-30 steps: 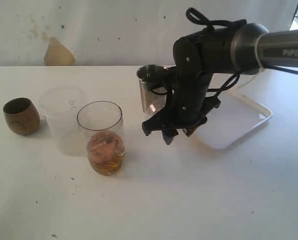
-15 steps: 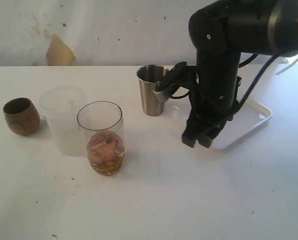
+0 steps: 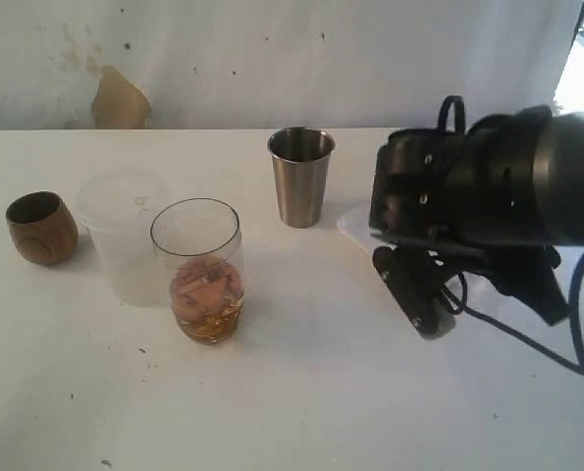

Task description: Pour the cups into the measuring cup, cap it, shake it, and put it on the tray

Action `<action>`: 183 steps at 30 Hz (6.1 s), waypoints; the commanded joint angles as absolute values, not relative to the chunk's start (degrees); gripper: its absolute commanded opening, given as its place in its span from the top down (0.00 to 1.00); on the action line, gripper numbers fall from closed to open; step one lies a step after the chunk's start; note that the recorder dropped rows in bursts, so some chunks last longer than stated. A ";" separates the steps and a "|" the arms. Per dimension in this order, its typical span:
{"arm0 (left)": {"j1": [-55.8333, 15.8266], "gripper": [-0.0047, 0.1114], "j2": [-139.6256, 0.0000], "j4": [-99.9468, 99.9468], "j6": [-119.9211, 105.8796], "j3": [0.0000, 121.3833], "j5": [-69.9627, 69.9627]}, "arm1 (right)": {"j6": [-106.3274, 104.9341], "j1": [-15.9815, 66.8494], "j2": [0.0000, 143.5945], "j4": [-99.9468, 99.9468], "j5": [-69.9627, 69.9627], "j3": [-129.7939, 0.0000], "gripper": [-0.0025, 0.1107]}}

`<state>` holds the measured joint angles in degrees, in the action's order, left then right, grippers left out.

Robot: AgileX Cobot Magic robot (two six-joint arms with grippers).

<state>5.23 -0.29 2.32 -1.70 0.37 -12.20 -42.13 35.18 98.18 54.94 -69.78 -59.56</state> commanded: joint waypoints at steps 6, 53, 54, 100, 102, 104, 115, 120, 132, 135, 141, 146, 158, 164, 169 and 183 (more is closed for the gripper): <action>5.28 0.95 0.00 1.98 -1.60 0.00 -11.62 | -55.64 41.36 97.62 69.20 -69.96 -49.71 0.98; 5.28 0.95 0.00 1.98 -1.60 0.00 -11.62 | 13.20 41.29 77.67 41.09 -61.52 -43.06 0.35; 5.28 0.95 0.00 1.98 -1.60 0.00 -11.62 | 16.06 40.07 77.48 40.00 -61.46 -44.13 0.35; 5.28 0.95 0.00 1.98 -1.60 0.00 -11.62 | 15.15 15.58 95.09 5.97 -46.75 -56.72 0.77; 5.28 0.95 0.00 1.98 -1.60 0.00 -11.62 | 13.76 15.58 95.09 5.97 -46.72 -56.72 0.90; 5.28 0.95 0.00 1.98 -1.60 0.00 -11.62 | 11.78 15.58 95.09 5.52 -46.98 -56.72 0.98; 5.28 0.95 0.00 1.98 -1.60 0.00 -11.62 | 2.99 15.68 90.03 -5.65 -62.15 -67.46 0.98; 5.28 0.95 0.00 1.98 -1.60 0.00 -11.62 | 3.32 18.97 91.49 -5.38 -69.96 -80.73 0.98; 5.28 0.95 0.00 1.98 -1.60 0.00 -11.62 | 9.34 29.56 102.46 -10.78 -69.96 -100.84 0.98; 5.28 0.95 0.00 1.98 -1.60 0.00 -11.62 | 9.79 31.93 105.06 -10.37 -69.96 -104.49 0.98; 5.28 0.95 0.00 1.98 -1.60 0.00 -11.62 | 11.84 32.57 106.81 -10.53 -69.96 -109.01 0.98; 5.28 0.95 0.00 1.98 -1.60 0.00 -11.62 | 12.20 32.57 107.25 -10.43 -69.96 -109.97 0.98; 5.28 0.95 0.00 1.98 -1.60 0.00 -11.62 | 12.74 32.44 94.96 3.34 -69.96 -109.67 0.98; 5.28 0.95 0.00 1.98 -1.60 0.00 -11.62 | 10.06 28.14 89.13 2.39 -69.96 -106.05 0.98; 5.28 0.95 0.00 1.98 -1.60 0.00 -11.62 | 9.60 24.02 85.10 1.12 -69.96 -103.93 0.98; 5.28 0.95 0.00 -5.97 8.05 0.00 26.85 | 9.00 23.35 84.82 0.00 -69.96 -102.57 0.98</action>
<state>5.23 -0.19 -4.41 6.65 0.10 12.75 9.75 23.64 85.04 0.00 -70.34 -102.78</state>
